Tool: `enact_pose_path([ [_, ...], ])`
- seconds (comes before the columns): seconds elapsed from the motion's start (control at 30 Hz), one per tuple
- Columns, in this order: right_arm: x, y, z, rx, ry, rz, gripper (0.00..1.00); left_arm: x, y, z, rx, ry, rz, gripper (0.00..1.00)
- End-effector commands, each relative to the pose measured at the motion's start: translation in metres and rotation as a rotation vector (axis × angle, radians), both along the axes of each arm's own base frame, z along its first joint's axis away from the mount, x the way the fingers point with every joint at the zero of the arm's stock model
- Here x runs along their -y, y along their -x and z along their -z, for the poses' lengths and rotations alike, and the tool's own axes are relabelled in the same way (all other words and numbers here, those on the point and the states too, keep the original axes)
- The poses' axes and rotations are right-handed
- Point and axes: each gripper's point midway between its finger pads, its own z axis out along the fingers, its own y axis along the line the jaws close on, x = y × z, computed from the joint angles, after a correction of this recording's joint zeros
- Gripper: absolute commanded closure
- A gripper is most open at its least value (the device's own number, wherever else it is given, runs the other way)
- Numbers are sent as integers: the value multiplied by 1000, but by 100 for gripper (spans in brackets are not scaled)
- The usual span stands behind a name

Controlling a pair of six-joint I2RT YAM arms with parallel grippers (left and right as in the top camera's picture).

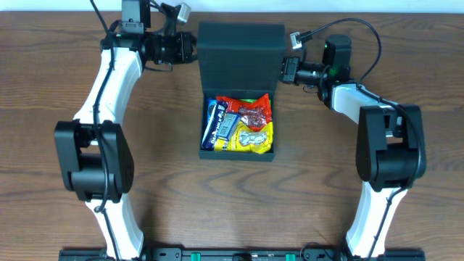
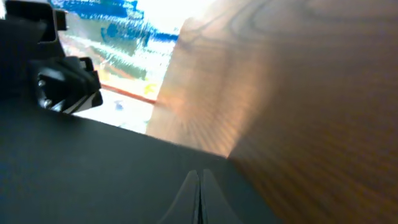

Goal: Pack container

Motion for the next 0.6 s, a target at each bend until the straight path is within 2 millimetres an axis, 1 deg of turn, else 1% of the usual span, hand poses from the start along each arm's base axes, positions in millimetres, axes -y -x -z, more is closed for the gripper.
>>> enact_pose_path([
  [0.0, 0, 10, -2, -46, -32, -48, 98, -4, 12, -24, 103, -56, 44, 94],
  [0.23, 2, 26, 22, -163, 11, -56, 98, -13, 37, -21, 56, -148, 63, 94],
  [0.4, 7, 36, 43, -249, 71, -37, 99, -25, 51, -4, -12, -247, 56, 94],
  [0.47, 9, 38, 46, -266, 81, -34, 98, -28, 56, 1, -32, -272, 61, 94],
  [0.57, 12, 39, 46, -276, 80, -28, 99, -28, 61, 2, -55, -276, 67, 94],
])
